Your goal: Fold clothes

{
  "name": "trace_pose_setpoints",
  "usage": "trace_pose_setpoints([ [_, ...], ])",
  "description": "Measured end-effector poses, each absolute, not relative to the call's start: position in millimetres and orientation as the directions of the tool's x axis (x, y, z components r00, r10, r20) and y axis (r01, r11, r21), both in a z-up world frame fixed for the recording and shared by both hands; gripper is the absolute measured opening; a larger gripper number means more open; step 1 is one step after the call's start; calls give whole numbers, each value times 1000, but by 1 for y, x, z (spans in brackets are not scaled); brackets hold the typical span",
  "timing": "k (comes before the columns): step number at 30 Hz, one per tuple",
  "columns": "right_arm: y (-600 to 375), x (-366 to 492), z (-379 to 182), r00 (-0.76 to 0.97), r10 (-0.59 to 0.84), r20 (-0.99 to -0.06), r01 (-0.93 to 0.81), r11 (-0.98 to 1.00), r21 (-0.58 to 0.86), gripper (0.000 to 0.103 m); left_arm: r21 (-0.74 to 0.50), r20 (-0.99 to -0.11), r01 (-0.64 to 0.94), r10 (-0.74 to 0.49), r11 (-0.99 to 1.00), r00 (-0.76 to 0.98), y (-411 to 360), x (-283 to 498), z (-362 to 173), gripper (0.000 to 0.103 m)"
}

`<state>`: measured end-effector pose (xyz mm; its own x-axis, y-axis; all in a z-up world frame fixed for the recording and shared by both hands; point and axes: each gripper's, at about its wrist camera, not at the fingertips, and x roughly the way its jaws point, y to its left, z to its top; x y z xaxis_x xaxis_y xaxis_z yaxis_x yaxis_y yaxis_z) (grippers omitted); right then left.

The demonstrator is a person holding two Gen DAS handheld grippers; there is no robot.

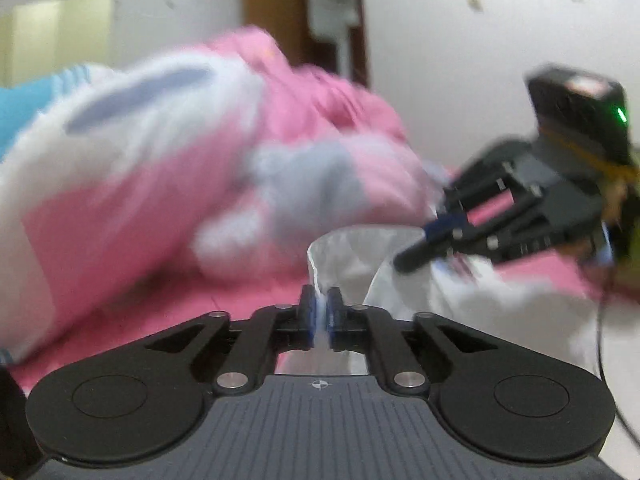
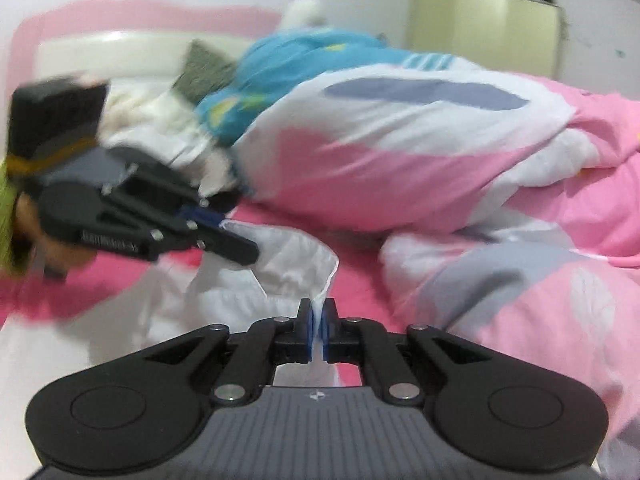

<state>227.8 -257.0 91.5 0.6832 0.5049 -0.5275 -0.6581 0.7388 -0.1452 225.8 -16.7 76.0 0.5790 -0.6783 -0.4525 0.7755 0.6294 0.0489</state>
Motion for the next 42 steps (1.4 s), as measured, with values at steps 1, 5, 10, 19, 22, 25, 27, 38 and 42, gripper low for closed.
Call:
trace_pose_setpoints([
  [1,-257,220,87,655,499,-567,-673,727,-137,8,26,-490,795,-686,605,538,-14,219,70,26],
  [5,-261,193,66,556,454,-696,-707,699,-109,39,-41,-554,820,-695,571,457,5,198,58,43],
  [10,-282,182,88,611,484,-627,-632,775,-18,42,-115,-504,781,-714,614,487,18,197,66,50],
  [19,-254,231,68,643,494,-584,-557,826,86,38,-70,-577,591,-516,803,633,-36,238,22,50],
  [22,-241,253,19,647,365,-669,-517,855,-34,38,-59,-604,530,-453,846,655,-40,253,2,52],
  [25,-245,262,5,678,361,-640,-503,863,-46,38,-93,-600,497,-447,862,663,-37,264,3,52],
  [27,-245,267,3,689,348,-636,-497,865,-64,38,-85,-601,494,-440,865,667,-39,267,1,52],
  [38,-257,254,25,748,315,-585,-430,901,-64,41,-37,-551,502,-437,864,711,-29,236,24,56],
  [42,-277,202,70,805,260,-534,-322,946,-25,42,-2,-515,495,-425,869,744,-13,189,56,72],
])
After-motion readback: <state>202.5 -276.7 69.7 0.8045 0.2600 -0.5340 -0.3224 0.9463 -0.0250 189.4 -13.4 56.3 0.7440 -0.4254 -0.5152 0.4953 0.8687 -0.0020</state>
